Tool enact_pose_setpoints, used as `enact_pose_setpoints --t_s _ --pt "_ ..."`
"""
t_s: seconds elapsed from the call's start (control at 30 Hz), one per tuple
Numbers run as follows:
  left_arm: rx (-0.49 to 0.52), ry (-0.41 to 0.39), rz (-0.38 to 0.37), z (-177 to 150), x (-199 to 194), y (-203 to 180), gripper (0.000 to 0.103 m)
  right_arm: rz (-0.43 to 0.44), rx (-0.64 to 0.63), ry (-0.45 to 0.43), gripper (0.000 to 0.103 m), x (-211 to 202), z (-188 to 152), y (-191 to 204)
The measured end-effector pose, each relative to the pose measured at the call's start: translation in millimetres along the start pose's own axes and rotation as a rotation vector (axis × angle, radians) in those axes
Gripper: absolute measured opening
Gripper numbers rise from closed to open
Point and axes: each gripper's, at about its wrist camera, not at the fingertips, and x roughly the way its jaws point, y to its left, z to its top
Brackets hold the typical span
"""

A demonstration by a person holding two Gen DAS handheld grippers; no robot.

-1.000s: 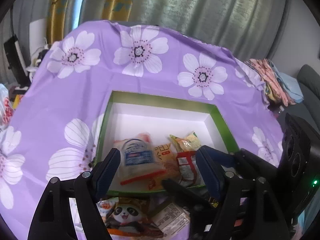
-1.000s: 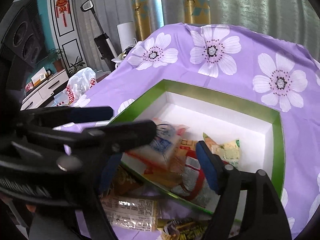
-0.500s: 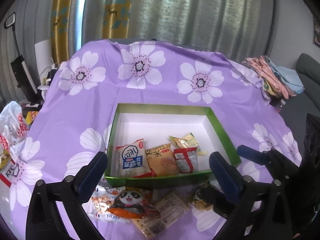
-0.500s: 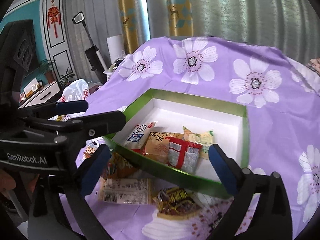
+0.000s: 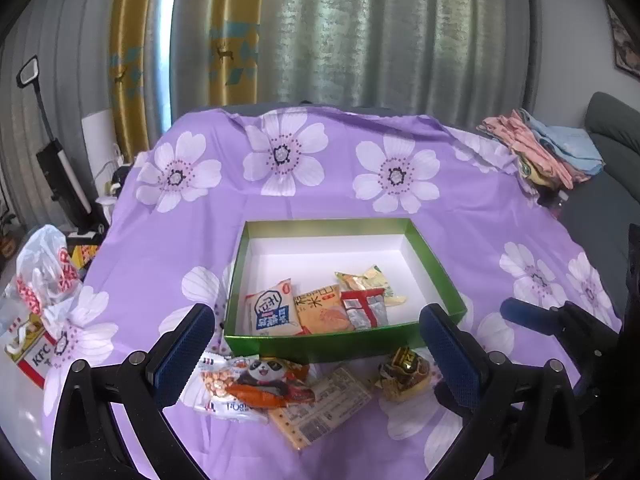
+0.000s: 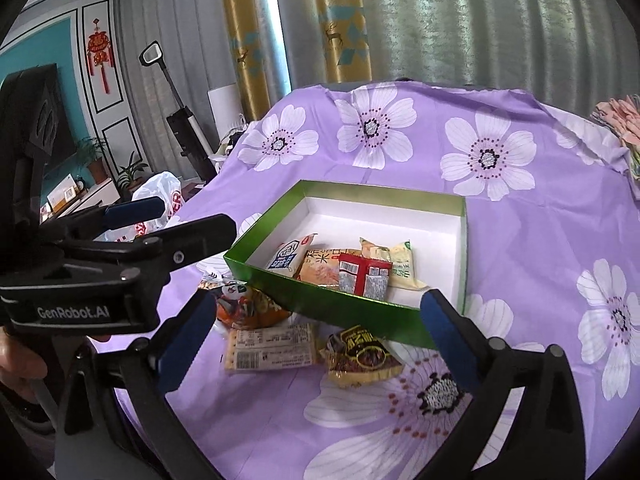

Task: Organize snacks
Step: 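Withdraw the grippers from the box toward the remaining snacks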

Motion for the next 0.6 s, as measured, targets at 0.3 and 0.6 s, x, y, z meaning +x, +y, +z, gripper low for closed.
enact_pose_setpoints --t_s 0.3,0.6 --pt "0.008 0.009 -0.002 -11 -11 -10 0.102 0.008 0.000 -0.001 0.103 -18 -11 -2" --pt "0.025 0.042 -0.001 -23 -12 -22 0.102 0.001 -0.012 0.017 0.103 -26 -27 -3"
